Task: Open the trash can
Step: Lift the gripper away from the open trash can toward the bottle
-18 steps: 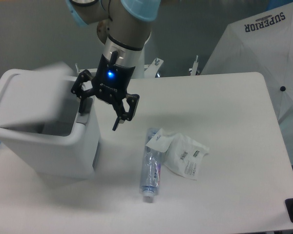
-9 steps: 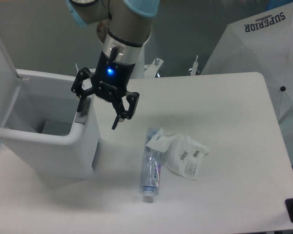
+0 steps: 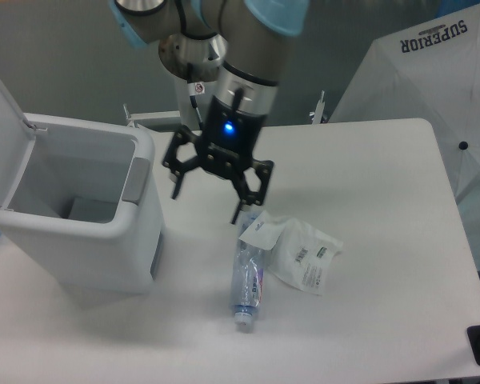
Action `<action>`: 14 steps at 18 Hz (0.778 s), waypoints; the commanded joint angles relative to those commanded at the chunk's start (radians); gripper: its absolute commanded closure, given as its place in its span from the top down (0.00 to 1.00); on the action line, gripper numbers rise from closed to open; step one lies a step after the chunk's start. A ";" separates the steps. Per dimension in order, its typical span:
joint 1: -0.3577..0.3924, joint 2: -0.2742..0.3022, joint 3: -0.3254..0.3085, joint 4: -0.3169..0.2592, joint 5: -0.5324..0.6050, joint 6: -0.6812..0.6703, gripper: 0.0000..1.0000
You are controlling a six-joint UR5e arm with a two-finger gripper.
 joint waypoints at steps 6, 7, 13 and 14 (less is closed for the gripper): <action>0.057 -0.072 0.000 -0.003 0.152 0.245 1.00; 0.071 -0.083 -0.001 -0.005 0.184 0.294 1.00; 0.144 -0.140 0.000 -0.005 0.299 0.526 1.00; 0.161 -0.147 -0.003 -0.005 0.308 0.563 1.00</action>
